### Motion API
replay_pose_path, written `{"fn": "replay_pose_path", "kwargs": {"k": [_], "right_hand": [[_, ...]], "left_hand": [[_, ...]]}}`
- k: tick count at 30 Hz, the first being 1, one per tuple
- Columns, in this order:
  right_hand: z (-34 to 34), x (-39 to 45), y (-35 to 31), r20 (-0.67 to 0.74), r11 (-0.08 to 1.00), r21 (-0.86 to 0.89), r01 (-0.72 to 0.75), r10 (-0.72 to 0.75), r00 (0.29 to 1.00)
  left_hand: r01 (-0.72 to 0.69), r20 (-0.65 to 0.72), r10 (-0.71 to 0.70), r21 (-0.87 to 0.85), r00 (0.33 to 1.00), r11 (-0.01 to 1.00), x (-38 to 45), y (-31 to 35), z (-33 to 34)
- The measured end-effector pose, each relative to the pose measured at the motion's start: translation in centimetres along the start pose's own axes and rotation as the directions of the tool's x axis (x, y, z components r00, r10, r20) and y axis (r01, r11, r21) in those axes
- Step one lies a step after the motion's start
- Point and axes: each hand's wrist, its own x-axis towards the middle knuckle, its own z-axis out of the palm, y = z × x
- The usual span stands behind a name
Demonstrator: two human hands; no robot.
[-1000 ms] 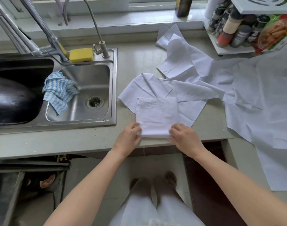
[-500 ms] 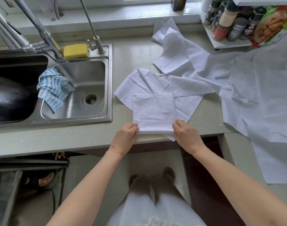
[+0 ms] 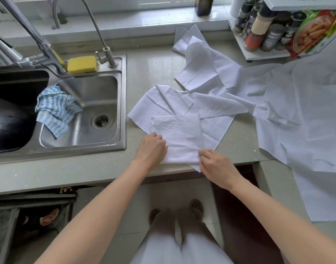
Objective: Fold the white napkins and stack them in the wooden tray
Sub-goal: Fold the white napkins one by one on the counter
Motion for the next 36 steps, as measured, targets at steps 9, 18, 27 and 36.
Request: {"fn": "replay_pose_path", "kwargs": {"k": [9, 18, 27, 36], "right_hand": [[3.9, 5.7, 0.0, 0.156, 0.973, 0.186, -0.138, 0.109, 0.982], [3.7, 10.7, 4.7, 0.252, 0.85, 0.221, -0.477, 0.423, 0.87], [0.4, 7.1, 1.0, 0.335, 0.375, 0.581, -0.722, 0.698, 0.633], [-2.2, 8.1, 0.3, 0.156, 0.495, 0.541, -0.679, 0.735, 0.66]], "left_hand": [[0.15, -0.035, -0.153, -0.058, 0.988, 0.987, 2.2, 0.6, 5.5], [0.106, 0.207, -0.095, -0.045, 0.974, 0.993, 2.9, -0.2, 3.6], [0.041, 0.413, -0.104, 0.159, 0.905, 0.987, 5.6, 0.0, -1.2], [0.083, 0.456, -0.137, 0.137, 0.88, 0.987, 5.4, 0.6, -2.2]]}}
